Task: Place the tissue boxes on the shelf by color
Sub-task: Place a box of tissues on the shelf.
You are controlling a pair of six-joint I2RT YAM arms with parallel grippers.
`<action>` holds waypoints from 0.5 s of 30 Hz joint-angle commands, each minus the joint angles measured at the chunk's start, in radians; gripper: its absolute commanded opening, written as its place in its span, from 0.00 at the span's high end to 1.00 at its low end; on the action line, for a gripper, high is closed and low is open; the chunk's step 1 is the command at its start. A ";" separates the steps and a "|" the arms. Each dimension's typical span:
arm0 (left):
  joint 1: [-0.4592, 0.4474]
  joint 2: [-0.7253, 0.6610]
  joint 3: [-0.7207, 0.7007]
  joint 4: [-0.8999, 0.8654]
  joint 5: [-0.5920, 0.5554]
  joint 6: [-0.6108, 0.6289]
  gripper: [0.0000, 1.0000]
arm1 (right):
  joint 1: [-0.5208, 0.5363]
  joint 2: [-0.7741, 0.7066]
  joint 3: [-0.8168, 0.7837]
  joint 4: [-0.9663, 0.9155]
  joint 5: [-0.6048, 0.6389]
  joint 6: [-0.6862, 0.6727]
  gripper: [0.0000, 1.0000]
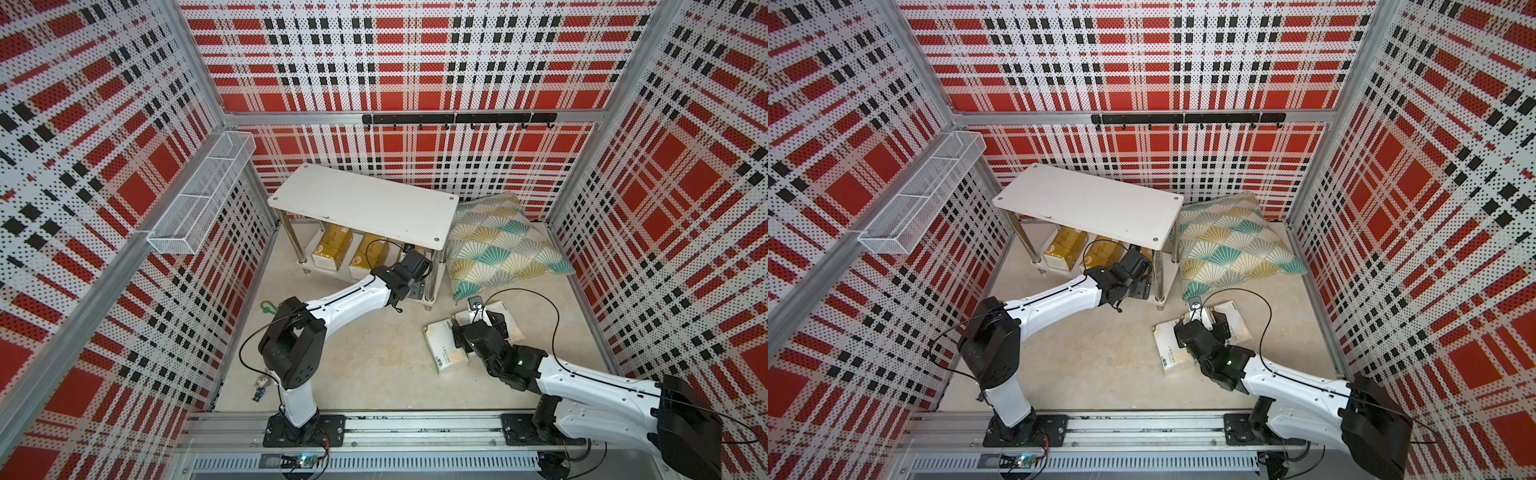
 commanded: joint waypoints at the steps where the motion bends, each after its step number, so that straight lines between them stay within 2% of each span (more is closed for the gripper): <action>1: 0.018 0.011 0.024 0.047 0.003 0.015 0.16 | 0.001 -0.032 0.016 -0.017 0.012 0.009 0.00; 15: 0.046 0.061 0.059 0.085 0.032 0.050 0.17 | 0.001 -0.030 0.016 -0.021 0.012 0.013 0.00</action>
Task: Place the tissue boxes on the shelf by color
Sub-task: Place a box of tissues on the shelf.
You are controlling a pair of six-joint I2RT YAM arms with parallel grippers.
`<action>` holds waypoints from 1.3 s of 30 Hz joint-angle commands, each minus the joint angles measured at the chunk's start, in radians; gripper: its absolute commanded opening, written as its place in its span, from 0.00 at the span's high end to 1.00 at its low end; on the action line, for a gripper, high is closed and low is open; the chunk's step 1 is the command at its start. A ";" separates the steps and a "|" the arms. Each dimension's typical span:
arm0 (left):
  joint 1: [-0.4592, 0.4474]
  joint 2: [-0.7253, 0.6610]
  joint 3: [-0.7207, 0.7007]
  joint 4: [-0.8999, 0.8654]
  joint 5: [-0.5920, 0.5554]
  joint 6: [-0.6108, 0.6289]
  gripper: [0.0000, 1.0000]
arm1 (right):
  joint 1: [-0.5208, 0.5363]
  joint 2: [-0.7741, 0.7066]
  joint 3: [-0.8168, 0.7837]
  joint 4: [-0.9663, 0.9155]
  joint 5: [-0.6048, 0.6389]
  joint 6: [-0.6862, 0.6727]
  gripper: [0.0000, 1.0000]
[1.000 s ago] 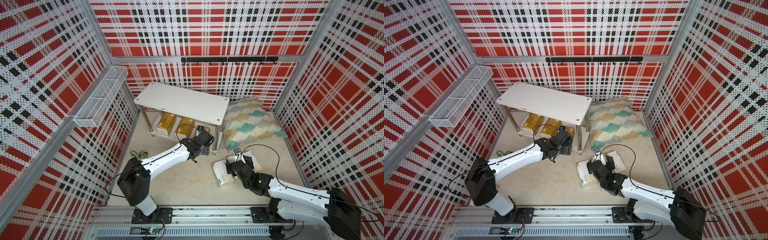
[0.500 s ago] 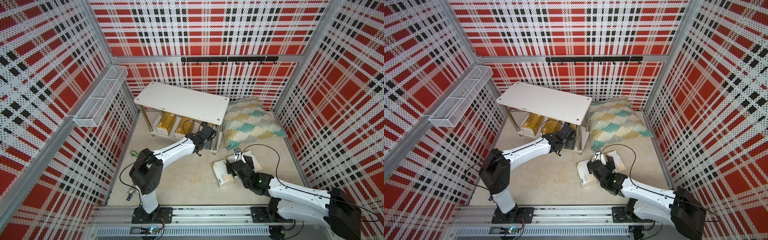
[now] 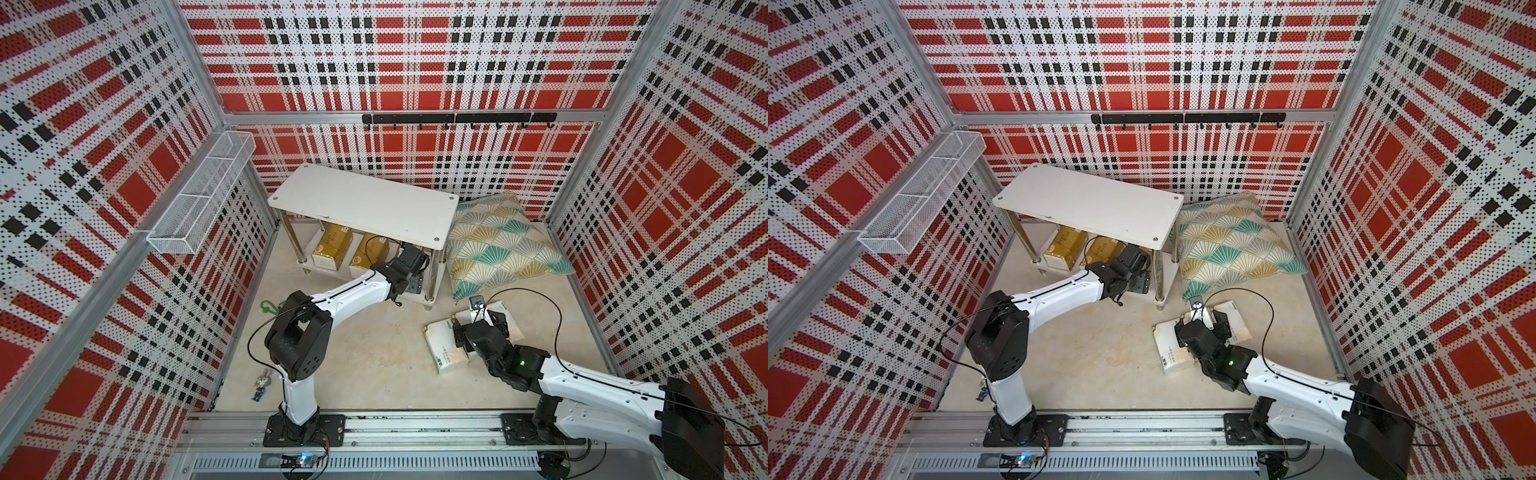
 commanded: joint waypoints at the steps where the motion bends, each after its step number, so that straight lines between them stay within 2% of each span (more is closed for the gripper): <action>1: 0.009 0.014 0.032 0.045 0.009 0.020 0.17 | 0.001 -0.013 0.016 -0.016 0.011 0.012 0.00; 23: 0.026 0.048 0.028 0.063 0.038 0.021 0.17 | 0.001 -0.018 0.012 -0.030 0.012 0.023 0.00; 39: 0.030 0.044 0.026 0.053 0.059 0.032 0.10 | 0.001 -0.019 0.008 -0.027 0.014 0.024 0.00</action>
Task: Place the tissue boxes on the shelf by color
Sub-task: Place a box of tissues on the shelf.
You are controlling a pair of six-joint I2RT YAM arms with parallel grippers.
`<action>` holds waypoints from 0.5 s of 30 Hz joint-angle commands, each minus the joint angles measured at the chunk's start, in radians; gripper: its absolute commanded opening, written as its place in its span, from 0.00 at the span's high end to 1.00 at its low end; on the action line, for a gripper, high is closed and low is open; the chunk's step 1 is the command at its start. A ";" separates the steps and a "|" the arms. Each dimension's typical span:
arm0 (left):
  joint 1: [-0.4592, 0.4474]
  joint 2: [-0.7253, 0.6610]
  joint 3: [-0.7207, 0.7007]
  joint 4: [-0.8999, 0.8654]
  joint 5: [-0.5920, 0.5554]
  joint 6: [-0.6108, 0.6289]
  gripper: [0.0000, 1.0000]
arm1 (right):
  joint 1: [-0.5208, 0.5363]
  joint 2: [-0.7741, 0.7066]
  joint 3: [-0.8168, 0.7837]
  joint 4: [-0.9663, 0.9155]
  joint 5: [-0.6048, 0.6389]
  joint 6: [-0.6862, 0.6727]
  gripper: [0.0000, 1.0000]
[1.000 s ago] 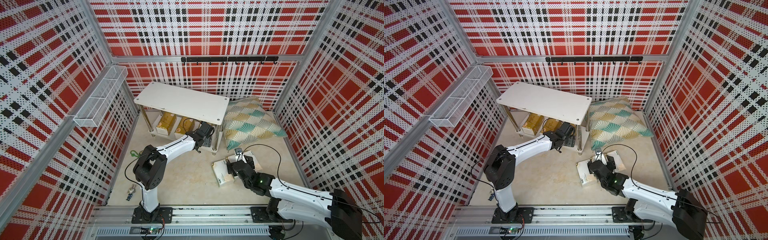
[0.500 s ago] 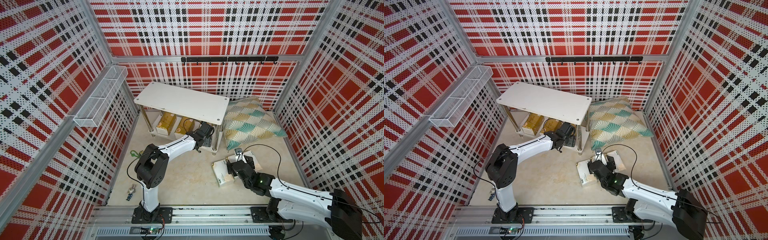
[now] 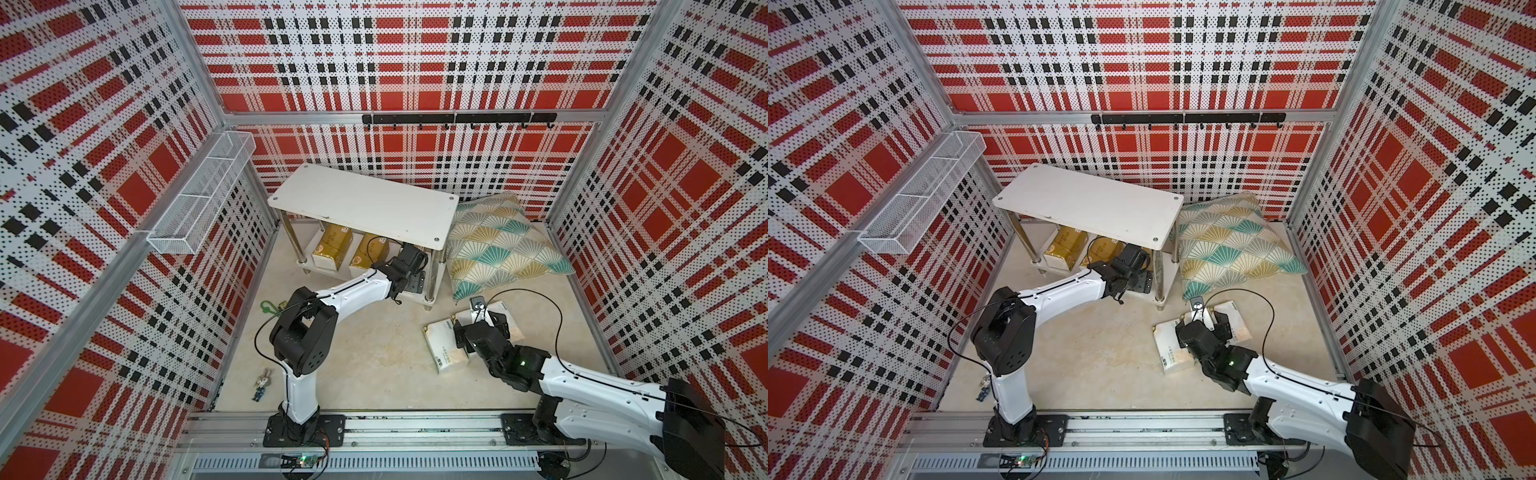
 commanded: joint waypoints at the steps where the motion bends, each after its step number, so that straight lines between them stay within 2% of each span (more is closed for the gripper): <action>1: 0.006 0.001 0.021 0.009 0.000 0.008 0.08 | 0.001 -0.014 0.007 -0.006 0.012 0.014 0.00; 15: 0.011 -0.028 0.026 0.006 -0.026 0.013 0.00 | 0.001 -0.019 0.011 -0.014 0.011 0.015 0.00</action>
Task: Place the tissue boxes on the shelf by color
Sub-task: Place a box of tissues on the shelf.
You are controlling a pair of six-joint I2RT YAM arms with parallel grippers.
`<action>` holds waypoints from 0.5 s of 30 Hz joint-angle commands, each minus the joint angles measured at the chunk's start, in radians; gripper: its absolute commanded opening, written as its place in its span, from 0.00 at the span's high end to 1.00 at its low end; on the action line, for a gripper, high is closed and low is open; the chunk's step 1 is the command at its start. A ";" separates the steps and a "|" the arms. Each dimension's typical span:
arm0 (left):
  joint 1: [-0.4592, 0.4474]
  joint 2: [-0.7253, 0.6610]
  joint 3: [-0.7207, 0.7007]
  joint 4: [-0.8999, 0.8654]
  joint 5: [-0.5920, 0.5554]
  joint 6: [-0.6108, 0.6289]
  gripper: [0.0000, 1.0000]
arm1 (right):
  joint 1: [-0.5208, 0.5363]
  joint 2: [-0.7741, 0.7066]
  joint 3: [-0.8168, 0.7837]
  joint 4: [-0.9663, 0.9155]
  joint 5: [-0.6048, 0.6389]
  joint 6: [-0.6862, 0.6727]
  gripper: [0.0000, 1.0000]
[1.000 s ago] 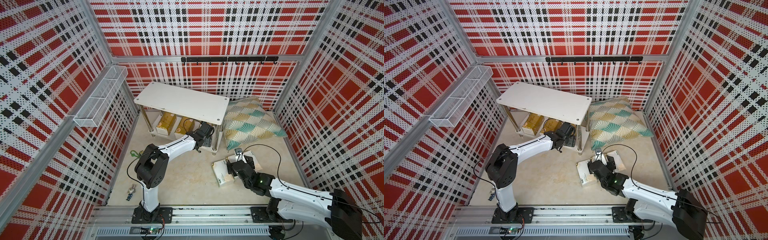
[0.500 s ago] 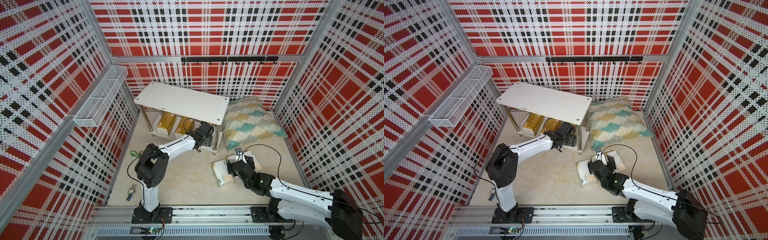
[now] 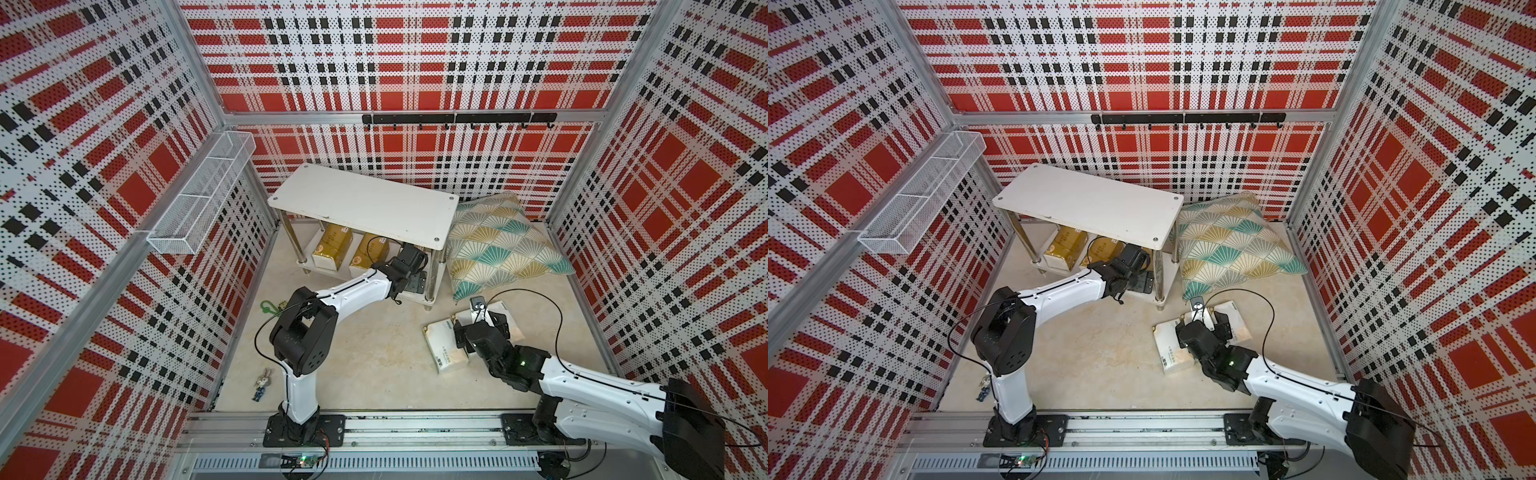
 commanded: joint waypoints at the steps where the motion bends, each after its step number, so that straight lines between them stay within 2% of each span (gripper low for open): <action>1: 0.007 -0.032 0.024 0.006 -0.020 0.008 0.00 | 0.001 -0.019 0.011 -0.008 0.011 0.012 0.00; 15: 0.007 -0.091 0.002 0.006 -0.020 -0.003 0.01 | 0.001 -0.009 0.014 0.001 0.009 0.006 0.00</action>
